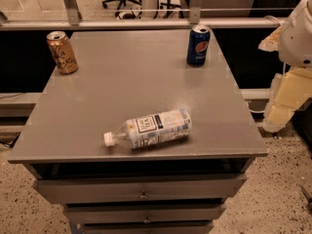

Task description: Move blue plastic bottle near orange can

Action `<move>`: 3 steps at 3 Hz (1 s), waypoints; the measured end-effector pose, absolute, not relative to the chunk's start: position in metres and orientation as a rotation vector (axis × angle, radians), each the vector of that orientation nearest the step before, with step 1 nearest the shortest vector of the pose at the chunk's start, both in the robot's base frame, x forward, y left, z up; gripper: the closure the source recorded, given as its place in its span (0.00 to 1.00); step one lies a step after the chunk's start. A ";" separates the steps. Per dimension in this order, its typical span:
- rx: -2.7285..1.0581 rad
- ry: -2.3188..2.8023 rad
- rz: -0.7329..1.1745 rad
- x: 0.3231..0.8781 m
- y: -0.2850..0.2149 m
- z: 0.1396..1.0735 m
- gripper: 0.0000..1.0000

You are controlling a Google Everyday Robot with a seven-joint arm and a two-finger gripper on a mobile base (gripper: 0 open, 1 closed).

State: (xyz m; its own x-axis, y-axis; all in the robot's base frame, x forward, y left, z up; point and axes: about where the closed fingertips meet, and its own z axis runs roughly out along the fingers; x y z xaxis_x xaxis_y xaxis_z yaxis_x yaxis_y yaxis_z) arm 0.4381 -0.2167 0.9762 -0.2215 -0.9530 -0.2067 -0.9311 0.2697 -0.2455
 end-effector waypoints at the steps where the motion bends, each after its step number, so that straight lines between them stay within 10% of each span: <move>1: -1.725 2.232 -0.099 0.438 -0.217 0.976 0.00; 3: -1.743 2.146 0.150 0.468 -0.152 0.929 0.00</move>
Offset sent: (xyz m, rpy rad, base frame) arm 0.0273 0.0445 -0.0321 0.1522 0.0452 0.0796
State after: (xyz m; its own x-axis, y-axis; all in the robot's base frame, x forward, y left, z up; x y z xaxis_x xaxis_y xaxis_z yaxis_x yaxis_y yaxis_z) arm 0.4684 -0.1519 0.9287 -0.1657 -0.9226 -0.3483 -0.9620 0.2289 -0.1485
